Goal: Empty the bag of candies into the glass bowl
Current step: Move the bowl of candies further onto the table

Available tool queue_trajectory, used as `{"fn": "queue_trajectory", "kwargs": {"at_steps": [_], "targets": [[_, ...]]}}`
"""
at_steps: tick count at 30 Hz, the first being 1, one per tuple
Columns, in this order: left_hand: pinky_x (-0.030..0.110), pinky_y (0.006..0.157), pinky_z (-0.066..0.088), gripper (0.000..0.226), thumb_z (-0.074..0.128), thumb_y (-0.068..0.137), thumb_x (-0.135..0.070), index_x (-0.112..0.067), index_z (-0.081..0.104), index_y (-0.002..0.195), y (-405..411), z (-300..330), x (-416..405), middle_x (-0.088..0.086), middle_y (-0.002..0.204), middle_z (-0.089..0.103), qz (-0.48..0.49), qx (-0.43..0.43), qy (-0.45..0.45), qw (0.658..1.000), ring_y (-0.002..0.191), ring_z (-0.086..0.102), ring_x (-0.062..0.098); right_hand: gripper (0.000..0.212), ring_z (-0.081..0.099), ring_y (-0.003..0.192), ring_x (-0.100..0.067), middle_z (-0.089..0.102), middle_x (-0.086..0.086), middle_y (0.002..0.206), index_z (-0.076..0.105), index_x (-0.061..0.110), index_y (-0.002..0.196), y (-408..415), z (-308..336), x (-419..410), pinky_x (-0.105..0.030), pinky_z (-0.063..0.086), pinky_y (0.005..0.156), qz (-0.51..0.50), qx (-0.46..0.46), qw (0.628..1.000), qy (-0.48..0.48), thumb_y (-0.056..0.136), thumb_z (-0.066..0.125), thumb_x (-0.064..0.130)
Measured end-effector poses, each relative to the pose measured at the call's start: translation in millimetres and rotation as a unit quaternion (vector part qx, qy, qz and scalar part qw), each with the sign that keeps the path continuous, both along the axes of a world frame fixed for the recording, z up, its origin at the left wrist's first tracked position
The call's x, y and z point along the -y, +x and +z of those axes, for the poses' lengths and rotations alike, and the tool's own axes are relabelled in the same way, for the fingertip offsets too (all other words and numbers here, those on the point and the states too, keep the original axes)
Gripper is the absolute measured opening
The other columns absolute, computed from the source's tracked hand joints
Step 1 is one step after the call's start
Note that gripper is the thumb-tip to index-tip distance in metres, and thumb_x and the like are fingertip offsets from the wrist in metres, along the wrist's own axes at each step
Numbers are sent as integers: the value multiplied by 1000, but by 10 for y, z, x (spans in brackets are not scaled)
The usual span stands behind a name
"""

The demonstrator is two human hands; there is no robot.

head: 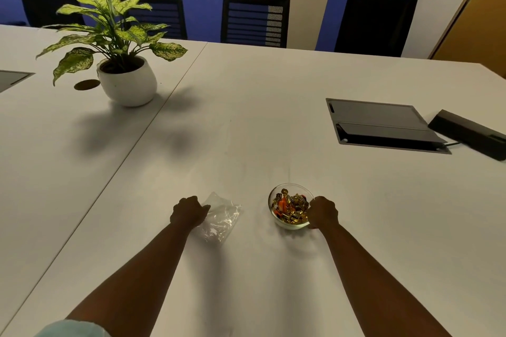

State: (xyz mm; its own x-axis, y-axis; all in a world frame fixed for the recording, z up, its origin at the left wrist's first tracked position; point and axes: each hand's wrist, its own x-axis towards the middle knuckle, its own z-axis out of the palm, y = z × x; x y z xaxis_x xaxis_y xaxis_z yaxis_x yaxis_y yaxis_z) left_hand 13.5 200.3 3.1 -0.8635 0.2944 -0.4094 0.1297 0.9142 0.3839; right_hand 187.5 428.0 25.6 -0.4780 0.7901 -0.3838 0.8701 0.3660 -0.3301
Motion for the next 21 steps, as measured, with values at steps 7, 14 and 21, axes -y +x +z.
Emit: {"fn": "queue_trajectory", "kwargs": {"at_steps": [7,14,21], "targets": [[33,115,23,53,40,97,-32,0,38,139,100,228,-303,17,147,42,12,-7,145,989,139,34,27,47,59,117,-28,62,-14,125,55,1,121,14,97,63,-29,50,93,-1,0,1000,-12,78,72,10],[44,111,29,49,31,99,-38,-7,49,132,303,600,-663,11,141,50,92,243,376,890,130,41,26,19,65,107,-31,70,-17,112,63,3,92,-105,346,53,-30,50,78,-22,-76,996,-46,77,72,10],[54,112,25,54,23,98,-46,-15,43,138,439,894,-940,13,150,36,96,310,426,844,142,27,31,29,72,57,-27,61,-1,51,67,-2,96,-273,609,99,-24,49,59,-118,-260,952,-114,91,43,14]]}}
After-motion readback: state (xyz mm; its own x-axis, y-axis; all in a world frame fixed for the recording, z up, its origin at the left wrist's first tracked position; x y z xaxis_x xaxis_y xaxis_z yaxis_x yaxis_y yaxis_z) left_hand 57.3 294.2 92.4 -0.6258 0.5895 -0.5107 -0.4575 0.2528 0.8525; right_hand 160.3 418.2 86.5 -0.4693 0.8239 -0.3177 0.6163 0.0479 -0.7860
